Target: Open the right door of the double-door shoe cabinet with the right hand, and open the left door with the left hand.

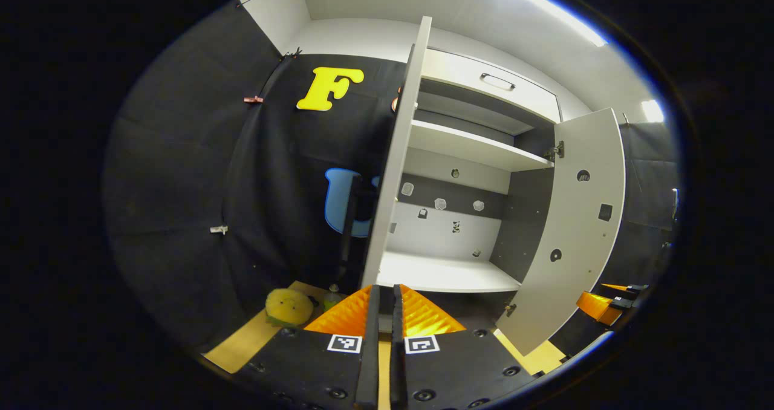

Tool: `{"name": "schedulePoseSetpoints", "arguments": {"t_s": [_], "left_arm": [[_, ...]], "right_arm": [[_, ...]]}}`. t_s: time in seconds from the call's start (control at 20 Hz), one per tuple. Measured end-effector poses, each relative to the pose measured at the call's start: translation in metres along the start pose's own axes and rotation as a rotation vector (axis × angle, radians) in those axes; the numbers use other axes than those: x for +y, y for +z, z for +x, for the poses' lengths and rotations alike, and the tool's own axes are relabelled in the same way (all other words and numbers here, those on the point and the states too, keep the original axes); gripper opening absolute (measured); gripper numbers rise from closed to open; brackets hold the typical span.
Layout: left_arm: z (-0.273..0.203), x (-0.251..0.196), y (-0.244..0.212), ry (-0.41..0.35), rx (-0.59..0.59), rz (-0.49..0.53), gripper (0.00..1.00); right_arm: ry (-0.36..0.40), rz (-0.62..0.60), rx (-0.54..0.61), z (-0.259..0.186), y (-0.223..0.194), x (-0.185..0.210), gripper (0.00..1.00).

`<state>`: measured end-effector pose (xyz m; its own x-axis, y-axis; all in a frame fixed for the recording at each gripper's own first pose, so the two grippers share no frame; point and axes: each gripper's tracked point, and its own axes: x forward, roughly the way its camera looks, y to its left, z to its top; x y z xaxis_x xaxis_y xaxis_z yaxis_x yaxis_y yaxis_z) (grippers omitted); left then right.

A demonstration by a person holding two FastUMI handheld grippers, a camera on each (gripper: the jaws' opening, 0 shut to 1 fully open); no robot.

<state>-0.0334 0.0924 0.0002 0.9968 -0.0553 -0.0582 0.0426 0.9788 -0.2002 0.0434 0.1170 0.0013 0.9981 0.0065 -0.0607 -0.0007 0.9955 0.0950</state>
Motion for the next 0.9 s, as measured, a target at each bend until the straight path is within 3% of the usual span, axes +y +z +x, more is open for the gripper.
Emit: {"name": "schedulePoseSetpoints", "arguments": {"t_s": [0.2,0.4,0.55,0.9], "left_arm": [[-0.025,-0.054,-0.004,-0.013,-0.032,0.020,0.28],[-0.047,-0.096,-0.005,0.014,-0.074,0.085,0.75],[-0.063,-0.116,-0.009,0.047,-0.079,0.151,0.94],[-0.071,-0.125,-0.009,0.060,-0.098,0.231,0.95]], "right_arm": [[-0.008,-0.013,-0.030,-0.016,0.014,-0.047,0.99],[0.031,0.029,-0.022,-0.029,0.015,-0.070,0.99],[0.076,0.048,-0.024,-0.033,0.019,-0.071,0.98],[0.092,0.049,-0.042,-0.042,0.021,-0.062,0.98]]}}
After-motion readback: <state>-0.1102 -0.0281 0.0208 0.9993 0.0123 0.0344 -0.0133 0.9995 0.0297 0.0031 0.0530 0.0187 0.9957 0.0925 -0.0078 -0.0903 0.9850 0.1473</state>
